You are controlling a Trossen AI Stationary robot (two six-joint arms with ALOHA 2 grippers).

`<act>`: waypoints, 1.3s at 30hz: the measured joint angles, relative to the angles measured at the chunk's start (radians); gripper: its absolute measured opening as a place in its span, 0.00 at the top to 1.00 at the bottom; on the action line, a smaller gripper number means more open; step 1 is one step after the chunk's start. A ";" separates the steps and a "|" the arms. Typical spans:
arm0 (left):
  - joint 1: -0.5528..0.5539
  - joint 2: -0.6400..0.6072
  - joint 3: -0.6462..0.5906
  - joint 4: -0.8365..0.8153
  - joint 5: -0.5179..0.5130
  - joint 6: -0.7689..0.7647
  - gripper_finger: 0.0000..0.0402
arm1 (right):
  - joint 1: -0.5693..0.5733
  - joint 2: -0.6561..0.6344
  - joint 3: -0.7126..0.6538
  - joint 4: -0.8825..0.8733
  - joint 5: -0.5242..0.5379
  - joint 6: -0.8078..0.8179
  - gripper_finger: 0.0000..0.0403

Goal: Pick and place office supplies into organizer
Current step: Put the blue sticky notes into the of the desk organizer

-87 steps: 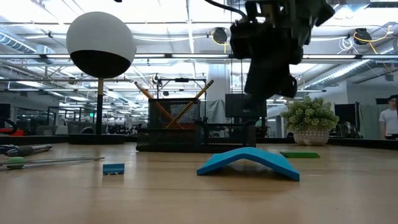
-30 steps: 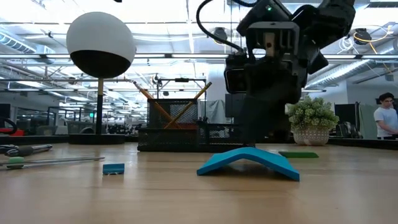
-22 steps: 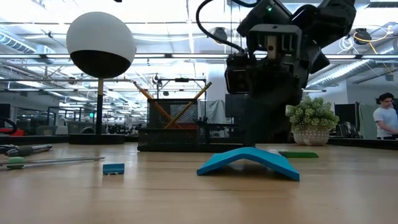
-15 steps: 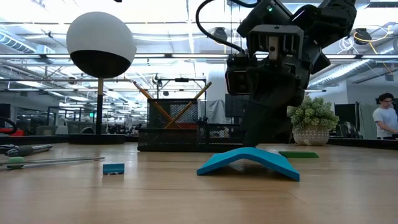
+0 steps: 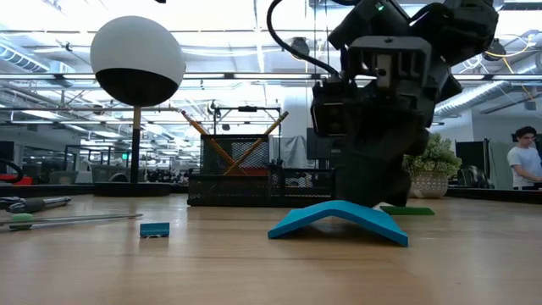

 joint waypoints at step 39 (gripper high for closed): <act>0.000 0.000 0.000 0.002 0.000 0.000 0.88 | 0.056 0.002 0.000 0.068 0.021 0.169 0.51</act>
